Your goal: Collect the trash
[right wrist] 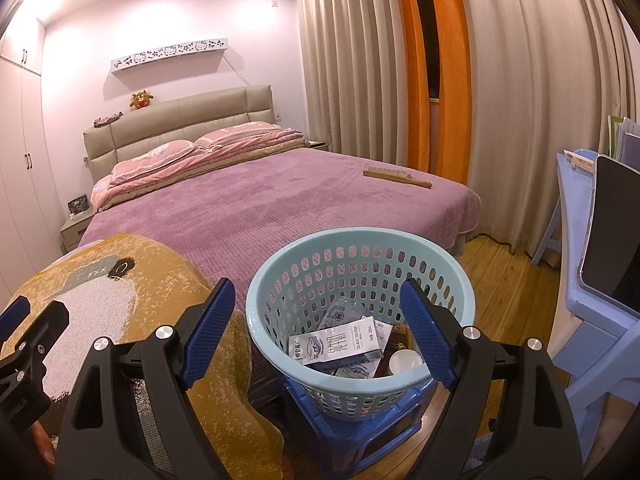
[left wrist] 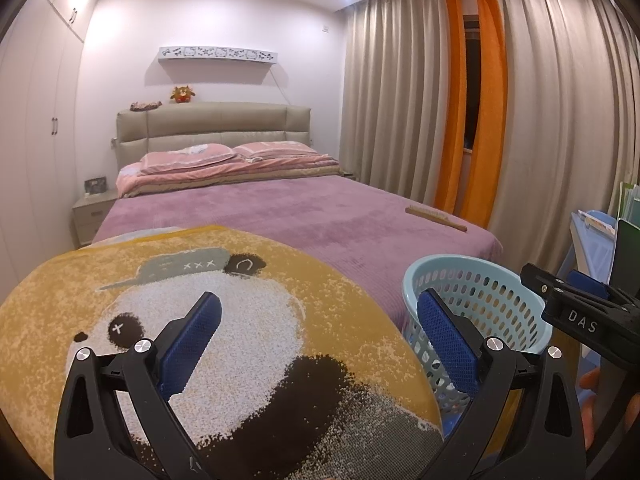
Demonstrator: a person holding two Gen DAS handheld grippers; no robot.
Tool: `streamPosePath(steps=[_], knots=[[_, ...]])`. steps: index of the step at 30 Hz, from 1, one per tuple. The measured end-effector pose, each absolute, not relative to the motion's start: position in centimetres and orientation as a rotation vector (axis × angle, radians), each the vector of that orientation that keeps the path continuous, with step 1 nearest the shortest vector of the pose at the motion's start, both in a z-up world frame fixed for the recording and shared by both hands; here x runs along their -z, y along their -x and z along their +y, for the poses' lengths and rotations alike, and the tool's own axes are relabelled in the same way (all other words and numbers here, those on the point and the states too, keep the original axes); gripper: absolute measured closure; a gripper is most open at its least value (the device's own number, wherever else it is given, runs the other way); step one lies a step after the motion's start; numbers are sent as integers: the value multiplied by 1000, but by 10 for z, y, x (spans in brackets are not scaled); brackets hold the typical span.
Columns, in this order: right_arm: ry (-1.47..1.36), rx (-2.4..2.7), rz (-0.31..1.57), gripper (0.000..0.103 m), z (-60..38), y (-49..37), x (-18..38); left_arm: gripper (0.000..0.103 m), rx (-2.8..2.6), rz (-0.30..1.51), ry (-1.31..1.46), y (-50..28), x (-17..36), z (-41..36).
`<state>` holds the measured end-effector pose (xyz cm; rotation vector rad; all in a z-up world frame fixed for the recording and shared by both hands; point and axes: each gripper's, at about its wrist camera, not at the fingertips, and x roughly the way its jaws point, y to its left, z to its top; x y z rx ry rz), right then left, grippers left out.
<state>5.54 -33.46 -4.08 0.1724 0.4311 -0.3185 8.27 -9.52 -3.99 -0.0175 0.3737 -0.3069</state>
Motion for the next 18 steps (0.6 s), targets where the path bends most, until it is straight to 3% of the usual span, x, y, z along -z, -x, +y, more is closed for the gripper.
streamPosePath(steps=[18], knots=[[-173,314,428,23,-333,-56,42,8,307,374,18,-83,39,-95]])
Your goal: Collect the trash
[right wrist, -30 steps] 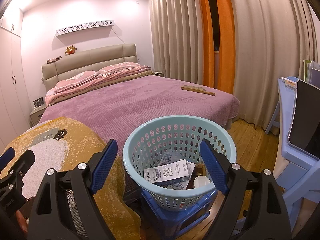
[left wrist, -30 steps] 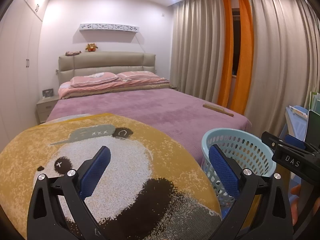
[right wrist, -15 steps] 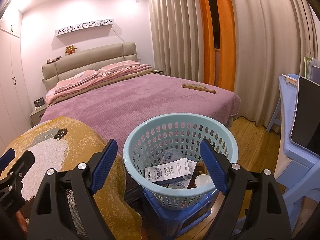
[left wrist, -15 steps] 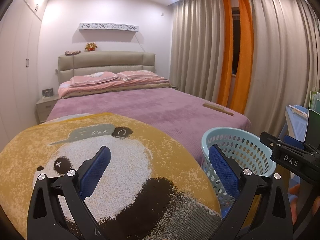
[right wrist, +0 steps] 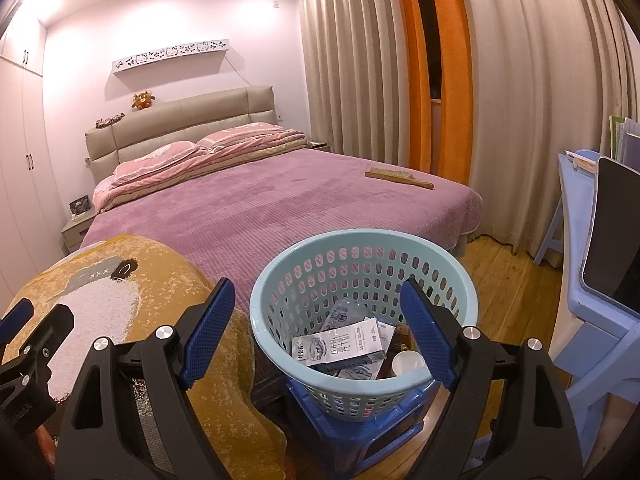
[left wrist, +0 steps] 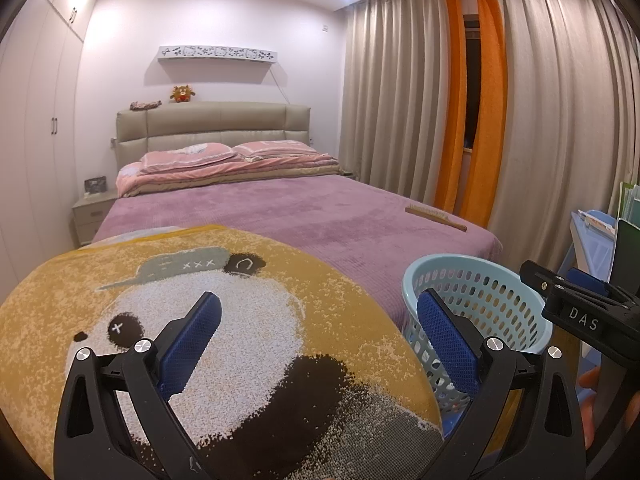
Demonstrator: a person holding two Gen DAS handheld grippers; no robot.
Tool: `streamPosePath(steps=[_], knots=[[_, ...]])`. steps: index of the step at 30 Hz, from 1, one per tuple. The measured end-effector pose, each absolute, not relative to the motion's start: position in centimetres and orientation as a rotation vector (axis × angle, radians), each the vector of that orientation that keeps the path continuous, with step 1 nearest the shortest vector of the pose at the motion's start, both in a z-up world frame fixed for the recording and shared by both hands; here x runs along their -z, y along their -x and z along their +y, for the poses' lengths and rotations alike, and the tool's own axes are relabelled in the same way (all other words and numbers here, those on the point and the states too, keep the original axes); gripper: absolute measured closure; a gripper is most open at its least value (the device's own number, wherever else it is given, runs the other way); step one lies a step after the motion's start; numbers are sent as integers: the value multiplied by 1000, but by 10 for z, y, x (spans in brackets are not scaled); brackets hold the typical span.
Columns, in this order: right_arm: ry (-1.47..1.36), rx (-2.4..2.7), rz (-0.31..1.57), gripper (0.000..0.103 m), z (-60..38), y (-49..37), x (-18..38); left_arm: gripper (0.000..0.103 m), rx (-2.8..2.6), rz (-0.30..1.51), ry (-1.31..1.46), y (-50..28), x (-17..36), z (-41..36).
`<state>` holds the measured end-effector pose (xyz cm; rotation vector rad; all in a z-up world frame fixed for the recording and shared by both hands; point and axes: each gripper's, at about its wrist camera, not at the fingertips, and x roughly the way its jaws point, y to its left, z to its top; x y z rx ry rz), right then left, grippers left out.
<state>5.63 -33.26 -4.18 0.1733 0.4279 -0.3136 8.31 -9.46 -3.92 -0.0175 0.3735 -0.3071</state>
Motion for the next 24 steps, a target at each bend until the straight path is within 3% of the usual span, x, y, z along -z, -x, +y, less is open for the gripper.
streamPosePath(steps=[24], knots=[[-167,319,428,23,-332,-55,41,8,310,368,10,-82,41,-93]])
